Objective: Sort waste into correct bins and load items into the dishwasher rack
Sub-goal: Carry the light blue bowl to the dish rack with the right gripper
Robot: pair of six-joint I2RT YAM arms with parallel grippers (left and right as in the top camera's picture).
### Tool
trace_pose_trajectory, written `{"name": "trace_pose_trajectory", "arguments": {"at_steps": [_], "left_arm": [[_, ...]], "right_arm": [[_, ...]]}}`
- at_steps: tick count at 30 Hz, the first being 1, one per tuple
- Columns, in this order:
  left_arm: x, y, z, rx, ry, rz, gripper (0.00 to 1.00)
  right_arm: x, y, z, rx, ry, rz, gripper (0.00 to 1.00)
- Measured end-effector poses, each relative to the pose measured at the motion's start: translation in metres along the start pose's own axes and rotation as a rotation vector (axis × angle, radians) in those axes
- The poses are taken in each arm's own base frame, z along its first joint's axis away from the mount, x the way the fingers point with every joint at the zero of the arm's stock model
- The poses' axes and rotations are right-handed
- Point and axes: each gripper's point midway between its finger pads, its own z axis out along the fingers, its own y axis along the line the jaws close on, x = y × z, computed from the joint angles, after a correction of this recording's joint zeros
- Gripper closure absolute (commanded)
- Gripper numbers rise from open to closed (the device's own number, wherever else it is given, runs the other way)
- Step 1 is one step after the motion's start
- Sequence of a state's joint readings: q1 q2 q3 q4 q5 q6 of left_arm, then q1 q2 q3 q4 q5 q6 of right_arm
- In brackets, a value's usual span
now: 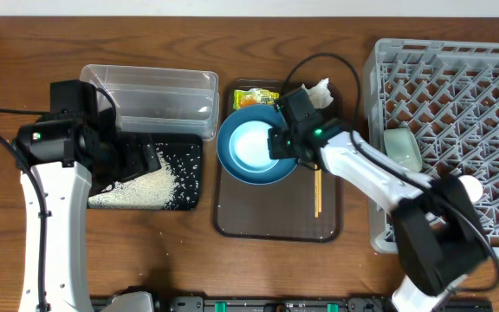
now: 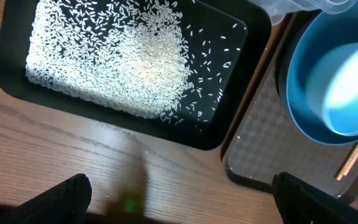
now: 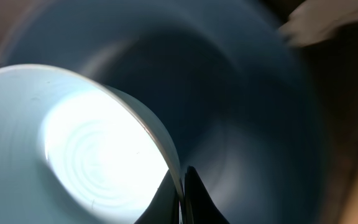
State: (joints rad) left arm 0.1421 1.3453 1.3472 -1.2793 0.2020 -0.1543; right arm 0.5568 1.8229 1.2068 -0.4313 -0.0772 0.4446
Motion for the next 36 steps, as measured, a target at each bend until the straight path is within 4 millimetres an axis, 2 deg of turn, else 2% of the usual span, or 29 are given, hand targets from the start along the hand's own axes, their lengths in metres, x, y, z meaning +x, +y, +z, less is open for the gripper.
{"name": "trace_pose_trajectory", "arguments": {"at_steps": [3, 5, 7, 9, 15, 19, 23, 26, 31, 36], "left_arm": [[0.000, 0.000, 0.000, 0.000, 0.000, 0.000, 0.05], [0.000, 0.000, 0.000, 0.000, -0.001, 0.000, 0.05], [0.000, 0.000, 0.000, -0.001, -0.001, 0.000, 0.05], [0.000, 0.000, 0.000, 0.000, 0.000, 0.000, 0.05], [0.000, 0.000, 0.000, 0.000, 0.000, 0.000, 0.05], [0.000, 0.000, 0.000, 0.000, 0.000, 0.000, 0.05], [0.000, 0.000, 0.000, 0.000, 0.000, 0.000, 0.05], [0.000, 0.000, 0.000, 0.000, 0.000, 0.000, 0.05], [0.000, 0.000, 0.000, -0.001, 0.000, 0.000, 0.05], [0.000, 0.000, 0.000, -0.001, 0.000, 0.000, 0.05]], "right_arm": [[-0.015, -0.005, -0.043, 0.050, -0.080, -0.001, 0.99], [-0.024, -0.012, -0.079, 0.101, -0.151, 0.002, 0.99], [-0.027, -0.033, -0.122, 0.204, -0.220, 0.024, 0.99], [-0.023, -0.062, -0.160, 0.336, -0.271, 0.064, 0.99], [0.011, -0.185, -0.278, 0.877, -0.402, 0.315, 0.99], [0.019, -0.236, -0.320, 1.091, -0.490, 0.485, 0.99], [0.017, -0.279, -0.345, 1.242, -0.561, 0.616, 0.99], [0.016, -0.306, -0.348, 1.340, -0.530, 0.635, 0.99], [0.016, -0.341, -0.323, 1.482, -0.386, 0.588, 0.99], [0.004, -0.368, -0.285, 1.593, -0.269, 0.478, 0.99]]}}
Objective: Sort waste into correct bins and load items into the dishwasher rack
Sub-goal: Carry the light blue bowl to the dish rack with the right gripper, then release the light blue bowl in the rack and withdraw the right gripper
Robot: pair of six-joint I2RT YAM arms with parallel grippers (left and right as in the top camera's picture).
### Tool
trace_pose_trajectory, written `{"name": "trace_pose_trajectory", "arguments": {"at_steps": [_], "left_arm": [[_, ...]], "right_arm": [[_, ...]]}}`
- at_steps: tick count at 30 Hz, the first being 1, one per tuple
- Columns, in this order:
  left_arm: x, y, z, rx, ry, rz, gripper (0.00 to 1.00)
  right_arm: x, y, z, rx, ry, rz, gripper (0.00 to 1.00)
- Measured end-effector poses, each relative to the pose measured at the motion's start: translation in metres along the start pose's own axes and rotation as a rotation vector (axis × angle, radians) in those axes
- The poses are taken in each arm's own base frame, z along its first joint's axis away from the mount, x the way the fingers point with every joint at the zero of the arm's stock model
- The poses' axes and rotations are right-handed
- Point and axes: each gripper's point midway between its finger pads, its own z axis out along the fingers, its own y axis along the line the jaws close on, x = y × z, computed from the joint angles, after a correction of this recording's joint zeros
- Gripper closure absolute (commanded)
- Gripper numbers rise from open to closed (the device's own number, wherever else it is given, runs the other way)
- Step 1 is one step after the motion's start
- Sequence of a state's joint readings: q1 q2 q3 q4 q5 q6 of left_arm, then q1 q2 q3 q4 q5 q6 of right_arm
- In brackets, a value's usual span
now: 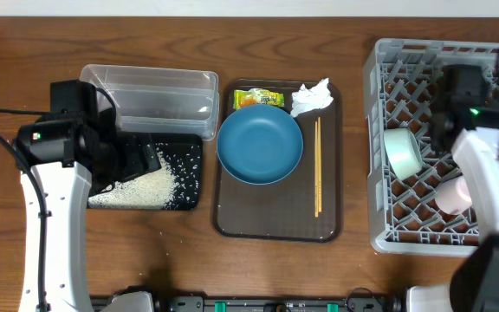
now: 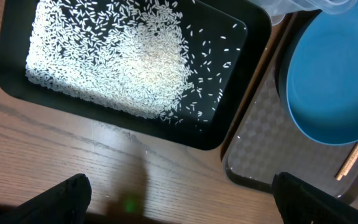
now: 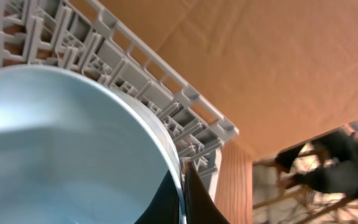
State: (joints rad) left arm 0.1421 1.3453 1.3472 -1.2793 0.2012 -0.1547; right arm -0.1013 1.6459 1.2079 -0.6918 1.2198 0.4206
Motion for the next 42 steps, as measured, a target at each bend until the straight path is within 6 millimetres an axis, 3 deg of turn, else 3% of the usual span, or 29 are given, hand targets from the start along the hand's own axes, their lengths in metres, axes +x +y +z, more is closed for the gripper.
{"name": "trace_pose_trajectory", "arguments": {"at_steps": [4, 9, 14, 19, 27, 36, 37, 40, 41, 42], "left_arm": [[0.000, 0.000, 0.000, 0.000, 0.000, 0.000, 0.05], [0.000, 0.000, 0.000, 0.000, -0.001, 0.000, 0.05], [0.000, 0.000, 0.000, 0.000, 0.000, 0.000, 0.05], [0.000, 0.000, 0.000, 0.000, 0.000, 0.000, 0.05], [0.000, 0.000, 0.000, 0.000, 0.000, -0.002, 0.05], [0.000, 0.000, 0.000, 0.000, 0.000, -0.002, 0.05], [0.000, 0.000, 0.000, 0.001, 0.000, -0.002, 0.05], [0.000, 0.000, 0.000, 0.000, 0.000, -0.002, 0.05], [0.000, 0.000, 0.000, 0.000, 0.000, -0.002, 0.05], [0.000, 0.000, 0.000, 0.000, 0.000, -0.002, 0.05]], "right_arm": [[-0.006, 0.025, 0.012, 0.070, -0.049, -0.086, 0.99], [-0.020, 0.045, 0.012, 0.125, -0.112, -0.156, 0.99], [-0.028, 0.068, -0.011, 0.115, -0.173, -0.252, 0.99], [-0.024, 0.091, -0.039, 0.099, -0.226, -0.350, 0.99], [-0.019, 0.098, -0.057, 0.123, -0.257, -0.430, 0.94], [-0.015, 0.115, -0.078, 0.062, -0.297, -0.485, 0.96], [-0.014, 0.117, -0.080, 0.052, -0.303, -0.495, 0.93], [-0.012, 0.126, -0.087, 0.005, -0.317, -0.506, 0.51], [-0.011, 0.130, -0.090, -0.012, -0.323, -0.514, 0.39], [-0.010, 0.133, -0.094, -0.029, -0.329, -0.520, 0.34]]}}
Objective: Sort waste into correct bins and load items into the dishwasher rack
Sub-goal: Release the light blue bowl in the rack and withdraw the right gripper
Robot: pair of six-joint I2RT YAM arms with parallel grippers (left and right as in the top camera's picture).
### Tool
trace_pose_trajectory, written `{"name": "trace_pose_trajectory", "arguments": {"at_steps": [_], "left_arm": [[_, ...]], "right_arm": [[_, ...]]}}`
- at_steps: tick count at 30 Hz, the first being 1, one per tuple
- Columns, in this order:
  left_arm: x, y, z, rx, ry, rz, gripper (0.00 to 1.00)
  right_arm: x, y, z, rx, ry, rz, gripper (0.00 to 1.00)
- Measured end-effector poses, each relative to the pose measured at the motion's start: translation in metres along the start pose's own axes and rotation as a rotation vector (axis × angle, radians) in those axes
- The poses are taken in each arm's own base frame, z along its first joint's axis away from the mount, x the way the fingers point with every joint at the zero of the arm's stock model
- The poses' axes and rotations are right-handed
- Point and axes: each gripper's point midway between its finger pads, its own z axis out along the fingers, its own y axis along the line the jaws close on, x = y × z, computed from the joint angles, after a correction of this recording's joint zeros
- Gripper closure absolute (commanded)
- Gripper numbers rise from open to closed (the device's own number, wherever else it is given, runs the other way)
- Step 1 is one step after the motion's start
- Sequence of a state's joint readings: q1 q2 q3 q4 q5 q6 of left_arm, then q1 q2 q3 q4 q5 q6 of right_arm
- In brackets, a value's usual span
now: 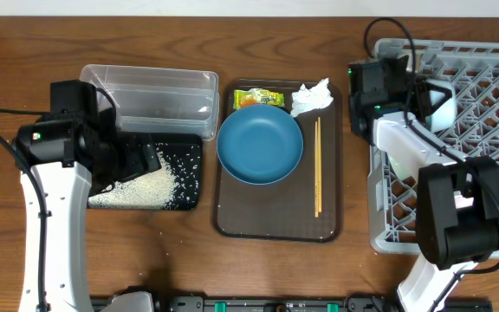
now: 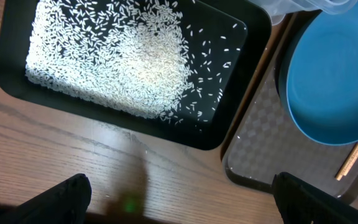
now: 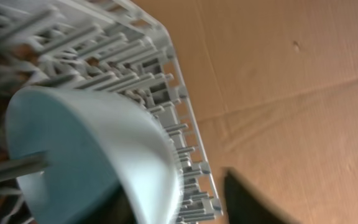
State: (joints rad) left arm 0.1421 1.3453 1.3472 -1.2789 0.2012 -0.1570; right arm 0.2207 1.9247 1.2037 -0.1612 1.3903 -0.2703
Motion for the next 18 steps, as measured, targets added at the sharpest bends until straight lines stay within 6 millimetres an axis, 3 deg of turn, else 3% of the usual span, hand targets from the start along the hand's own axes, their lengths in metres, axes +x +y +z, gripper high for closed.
{"name": "trace_pose_trajectory", "arguments": {"at_steps": [5, 13, 16, 18], "left_arm": [[0.000, 0.000, 0.000, 0.000, 0.000, 0.000, 0.05], [0.000, 0.000, 0.000, 0.000, 0.000, 0.000, 0.05], [0.000, 0.000, 0.000, 0.000, 0.000, 0.000, 0.05], [0.000, 0.000, 0.000, 0.000, 0.000, 0.000, 0.04]], "right_arm": [[-0.005, 0.007, -0.008, -0.035, -0.026, -0.010, 0.21], [-0.016, 0.012, -0.022, -0.113, -0.078, -0.024, 0.17], [-0.029, 0.000, -0.036, -0.175, -0.133, 0.016, 0.16], [-0.041, -0.021, -0.051, -0.216, -0.184, 0.074, 0.14]]}}
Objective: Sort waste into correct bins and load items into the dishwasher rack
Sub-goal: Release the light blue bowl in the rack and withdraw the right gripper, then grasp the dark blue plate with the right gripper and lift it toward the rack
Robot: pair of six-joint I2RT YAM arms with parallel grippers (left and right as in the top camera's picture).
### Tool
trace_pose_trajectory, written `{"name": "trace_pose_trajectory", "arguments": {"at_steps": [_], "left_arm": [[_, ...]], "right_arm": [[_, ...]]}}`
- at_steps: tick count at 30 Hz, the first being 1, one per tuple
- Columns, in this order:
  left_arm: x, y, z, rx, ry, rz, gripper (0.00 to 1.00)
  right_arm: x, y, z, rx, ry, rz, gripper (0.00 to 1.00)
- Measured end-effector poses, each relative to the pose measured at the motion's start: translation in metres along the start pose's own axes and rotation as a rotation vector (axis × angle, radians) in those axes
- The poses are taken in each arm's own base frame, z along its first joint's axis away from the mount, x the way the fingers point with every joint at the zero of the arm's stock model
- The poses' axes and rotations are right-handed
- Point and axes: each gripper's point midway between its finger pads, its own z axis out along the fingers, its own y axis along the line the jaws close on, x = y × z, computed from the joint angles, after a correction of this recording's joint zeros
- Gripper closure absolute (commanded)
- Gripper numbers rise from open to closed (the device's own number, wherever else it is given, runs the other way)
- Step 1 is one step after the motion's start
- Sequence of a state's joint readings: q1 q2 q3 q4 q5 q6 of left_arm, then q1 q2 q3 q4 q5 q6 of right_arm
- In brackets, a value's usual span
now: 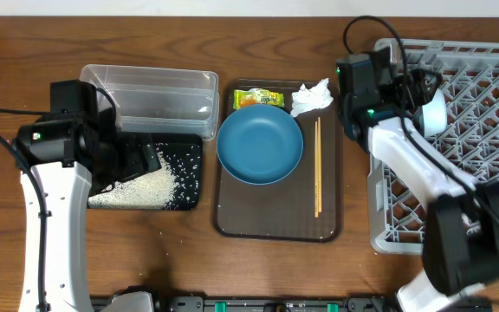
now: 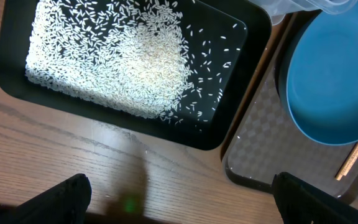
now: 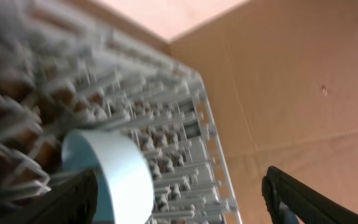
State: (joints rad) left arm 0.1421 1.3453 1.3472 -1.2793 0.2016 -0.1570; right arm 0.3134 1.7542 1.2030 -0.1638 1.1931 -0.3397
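A pale blue bowl (image 1: 435, 109) (image 3: 112, 177) stands on edge at the back left of the grey dishwasher rack (image 1: 483, 165). My right gripper (image 1: 408, 92) (image 3: 179, 200) is open just left of it, off the bowl. A blue dish (image 1: 260, 145) (image 2: 334, 81) lies on the brown tray (image 1: 275, 224), with wooden chopsticks (image 1: 317, 166), a yellow wrapper (image 1: 257, 97) and a crumpled tissue (image 1: 312, 96) beside it. My left gripper (image 1: 142, 159) (image 2: 180, 202) hangs open over the wood next to a black tray of rice (image 2: 36, 93).
A clear plastic container (image 1: 158, 94) sits behind the black rice tray (image 1: 193, 186). The rack's left wall (image 1: 372, 182) stands right beside the brown tray. Loose rice grains lie scattered in the black tray's right half.
My right gripper has drawn back to the left from the pale bowl, and its fingers stand wider apart. The bowl stays on edge in the rack. The left arm has not moved.
First my right gripper was shut on the pale bowl's rim, inside the blue dish on the tray. Then it held the bowl over the rack. After that the bowl stood among the rack's back-left pins with the fingers parted. Now the gripper is off it.
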Motion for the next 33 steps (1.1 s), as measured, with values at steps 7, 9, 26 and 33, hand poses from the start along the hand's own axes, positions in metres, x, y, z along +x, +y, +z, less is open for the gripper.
{"name": "trace_pose_trajectory", "arguments": {"at_steps": [7, 9, 26, 33], "left_arm": [[0.000, 0.000, 0.000, 0.000, 0.000, 0.000, 0.05], [0.000, 0.000, 0.000, 0.000, 0.000, 0.000, 0.04], [0.000, 0.000, 0.000, 0.000, 0.000, 0.000, 0.05], [0.000, 0.000, 0.000, 0.000, 0.000, 0.000, 0.04]], "right_arm": [[-0.029, -0.012, -0.084, -0.269, -0.197, 0.008, 0.17], [-0.028, 0.010, -0.118, -0.427, -0.246, -0.003, 0.17], [0.059, 0.202, -0.194, -1.162, 0.416, 0.314, 0.44], [0.081, 0.222, -0.173, -1.142, 0.625, 0.420, 0.95]]}}
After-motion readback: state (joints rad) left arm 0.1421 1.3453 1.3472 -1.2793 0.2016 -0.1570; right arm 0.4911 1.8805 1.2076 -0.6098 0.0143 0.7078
